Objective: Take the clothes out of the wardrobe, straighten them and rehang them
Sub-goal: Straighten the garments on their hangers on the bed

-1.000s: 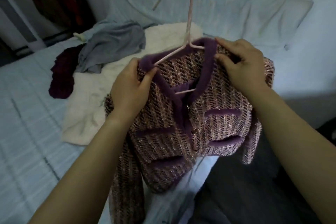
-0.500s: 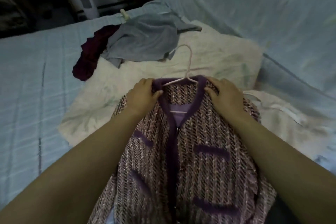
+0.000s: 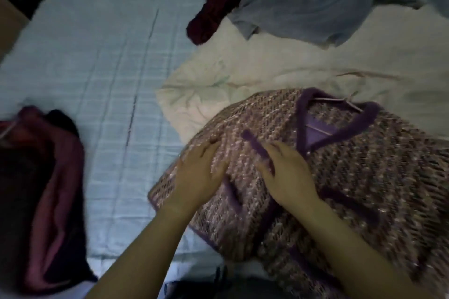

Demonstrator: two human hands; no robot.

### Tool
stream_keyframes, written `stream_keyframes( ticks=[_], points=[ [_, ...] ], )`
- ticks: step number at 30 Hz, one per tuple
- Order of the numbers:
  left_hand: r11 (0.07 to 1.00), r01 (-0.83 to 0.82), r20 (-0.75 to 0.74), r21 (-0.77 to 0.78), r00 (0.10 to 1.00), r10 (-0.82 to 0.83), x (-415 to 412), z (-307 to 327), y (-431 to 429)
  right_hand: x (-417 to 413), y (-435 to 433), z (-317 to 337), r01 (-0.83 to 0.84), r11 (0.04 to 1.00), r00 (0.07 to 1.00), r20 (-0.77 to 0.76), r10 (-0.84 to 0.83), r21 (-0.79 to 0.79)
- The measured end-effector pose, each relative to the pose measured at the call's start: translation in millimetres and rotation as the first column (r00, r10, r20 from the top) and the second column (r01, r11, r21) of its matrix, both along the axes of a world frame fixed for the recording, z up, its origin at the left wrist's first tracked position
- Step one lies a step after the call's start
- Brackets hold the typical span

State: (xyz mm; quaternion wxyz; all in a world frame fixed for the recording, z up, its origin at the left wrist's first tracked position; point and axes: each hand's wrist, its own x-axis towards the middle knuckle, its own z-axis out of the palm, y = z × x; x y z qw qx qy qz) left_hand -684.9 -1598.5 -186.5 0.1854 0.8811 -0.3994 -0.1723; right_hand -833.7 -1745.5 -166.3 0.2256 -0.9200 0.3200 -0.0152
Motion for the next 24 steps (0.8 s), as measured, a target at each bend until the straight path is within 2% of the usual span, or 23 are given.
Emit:
stream_keyframes(
  ticks=[4, 10, 14, 19, 24],
  points=[
    [0.983, -0.178, -0.054, 0.048, 0.982, 0.181, 13.7, 3.9, 106.1, 43.7, 85.1, -13.8, -0.146, 0.983, 0.985, -0.077, 0.155, 0.111],
    [0.918, -0.394, -0.012, 0.046, 0.919, 0.395, 52.3, 4.5, 267.5, 123.2, 227.2, -17.5, -0.362, 0.929, 0.929, -0.055, 0.367, 0.077],
    [0.897, -0.438, 0.016, -0.061, 0.898, 0.439, 96.9, 9.0, 373.4, 180.0, 327.1, -17.1, -0.439, 0.896, 0.899, 0.014, 0.439, 0.066],
    [0.875, -0.482, 0.122, -0.048, 0.867, 0.484, 166.1, 22.3, 498.0, 263.2, 450.7, -6.5, -0.528, 0.841, 0.848, 0.120, 0.516, 0.115],
    [0.876, -0.482, 0.170, -0.018, 0.862, 0.478, 235.2, 24.4, 575.9, 336.9, 523.4, -4.2, -0.575, 0.810, 0.815, 0.163, 0.556, 0.112]
  ],
)
